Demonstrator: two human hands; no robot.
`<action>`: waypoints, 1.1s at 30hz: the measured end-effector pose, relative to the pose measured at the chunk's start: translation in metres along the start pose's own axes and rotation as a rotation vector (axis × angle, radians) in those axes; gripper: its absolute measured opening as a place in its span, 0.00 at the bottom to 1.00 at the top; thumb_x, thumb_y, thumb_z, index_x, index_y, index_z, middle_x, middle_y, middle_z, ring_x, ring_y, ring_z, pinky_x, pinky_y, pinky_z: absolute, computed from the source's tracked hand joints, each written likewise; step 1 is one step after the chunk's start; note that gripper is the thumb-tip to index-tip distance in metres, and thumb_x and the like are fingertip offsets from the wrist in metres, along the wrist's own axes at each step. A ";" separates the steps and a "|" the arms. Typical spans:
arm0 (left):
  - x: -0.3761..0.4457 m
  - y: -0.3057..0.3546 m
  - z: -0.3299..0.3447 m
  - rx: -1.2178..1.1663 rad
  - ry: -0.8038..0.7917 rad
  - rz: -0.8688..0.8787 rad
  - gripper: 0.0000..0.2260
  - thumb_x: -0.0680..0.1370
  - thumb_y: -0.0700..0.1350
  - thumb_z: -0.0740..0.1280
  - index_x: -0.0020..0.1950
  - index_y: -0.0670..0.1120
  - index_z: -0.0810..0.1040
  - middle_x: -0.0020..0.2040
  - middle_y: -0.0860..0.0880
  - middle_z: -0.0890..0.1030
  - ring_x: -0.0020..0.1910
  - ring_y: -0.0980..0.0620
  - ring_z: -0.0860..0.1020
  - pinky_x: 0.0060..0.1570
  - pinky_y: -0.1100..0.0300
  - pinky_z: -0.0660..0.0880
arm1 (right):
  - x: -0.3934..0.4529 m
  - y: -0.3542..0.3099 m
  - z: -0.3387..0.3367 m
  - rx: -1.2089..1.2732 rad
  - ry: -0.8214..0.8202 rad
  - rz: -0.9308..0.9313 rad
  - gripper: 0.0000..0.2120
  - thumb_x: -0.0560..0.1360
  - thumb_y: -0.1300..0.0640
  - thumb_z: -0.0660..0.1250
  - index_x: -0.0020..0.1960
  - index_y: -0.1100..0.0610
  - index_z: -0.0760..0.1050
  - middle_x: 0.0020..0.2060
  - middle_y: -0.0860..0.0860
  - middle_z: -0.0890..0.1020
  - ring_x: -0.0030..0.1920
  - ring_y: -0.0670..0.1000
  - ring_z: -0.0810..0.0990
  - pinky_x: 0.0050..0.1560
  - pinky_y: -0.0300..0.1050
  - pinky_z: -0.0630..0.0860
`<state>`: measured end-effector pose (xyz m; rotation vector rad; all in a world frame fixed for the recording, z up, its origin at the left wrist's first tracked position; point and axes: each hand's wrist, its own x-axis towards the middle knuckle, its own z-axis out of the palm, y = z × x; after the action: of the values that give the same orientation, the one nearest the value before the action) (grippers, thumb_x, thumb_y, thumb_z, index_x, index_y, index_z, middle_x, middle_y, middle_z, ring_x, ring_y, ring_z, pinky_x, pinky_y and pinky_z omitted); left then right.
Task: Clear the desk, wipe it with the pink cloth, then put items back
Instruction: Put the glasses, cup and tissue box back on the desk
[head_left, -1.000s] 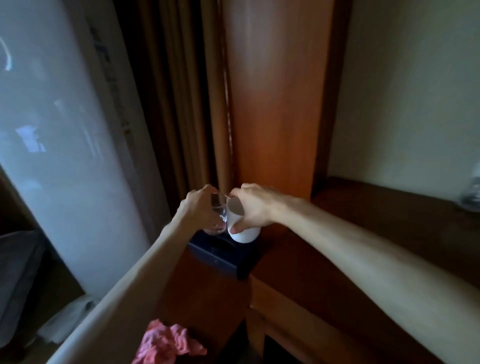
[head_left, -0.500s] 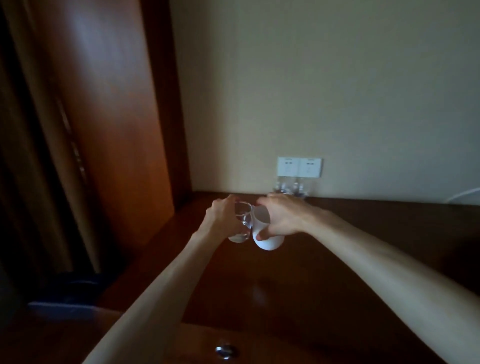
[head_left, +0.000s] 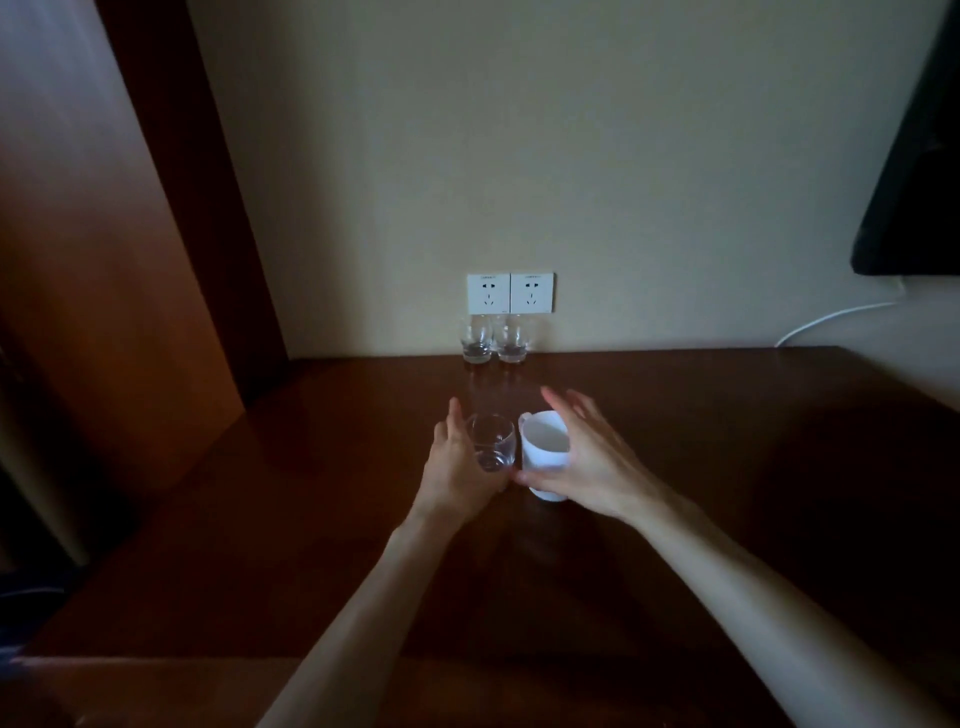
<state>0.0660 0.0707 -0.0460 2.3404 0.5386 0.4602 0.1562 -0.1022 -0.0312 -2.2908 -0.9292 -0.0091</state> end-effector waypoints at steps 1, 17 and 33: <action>-0.005 -0.002 0.005 -0.025 0.043 -0.011 0.55 0.69 0.55 0.80 0.83 0.42 0.46 0.77 0.41 0.63 0.75 0.43 0.67 0.69 0.56 0.66 | -0.008 0.004 0.010 0.088 0.073 0.035 0.57 0.64 0.35 0.79 0.83 0.44 0.51 0.80 0.49 0.56 0.78 0.46 0.59 0.70 0.38 0.61; 0.119 -0.034 0.033 -0.006 0.184 -0.053 0.30 0.71 0.54 0.78 0.66 0.42 0.71 0.59 0.46 0.82 0.58 0.44 0.81 0.50 0.59 0.70 | 0.140 0.046 0.061 0.264 0.276 0.149 0.45 0.65 0.49 0.82 0.76 0.50 0.64 0.65 0.48 0.78 0.66 0.50 0.77 0.62 0.46 0.75; 0.260 -0.046 0.057 -0.018 0.223 -0.047 0.29 0.74 0.55 0.76 0.64 0.41 0.69 0.60 0.42 0.80 0.61 0.39 0.78 0.57 0.49 0.70 | 0.266 0.083 0.077 0.265 0.333 0.143 0.41 0.65 0.48 0.82 0.72 0.48 0.67 0.61 0.49 0.80 0.61 0.53 0.79 0.60 0.47 0.76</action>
<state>0.3026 0.1997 -0.0720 2.2674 0.6887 0.7066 0.3893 0.0623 -0.0752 -2.0232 -0.5585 -0.1894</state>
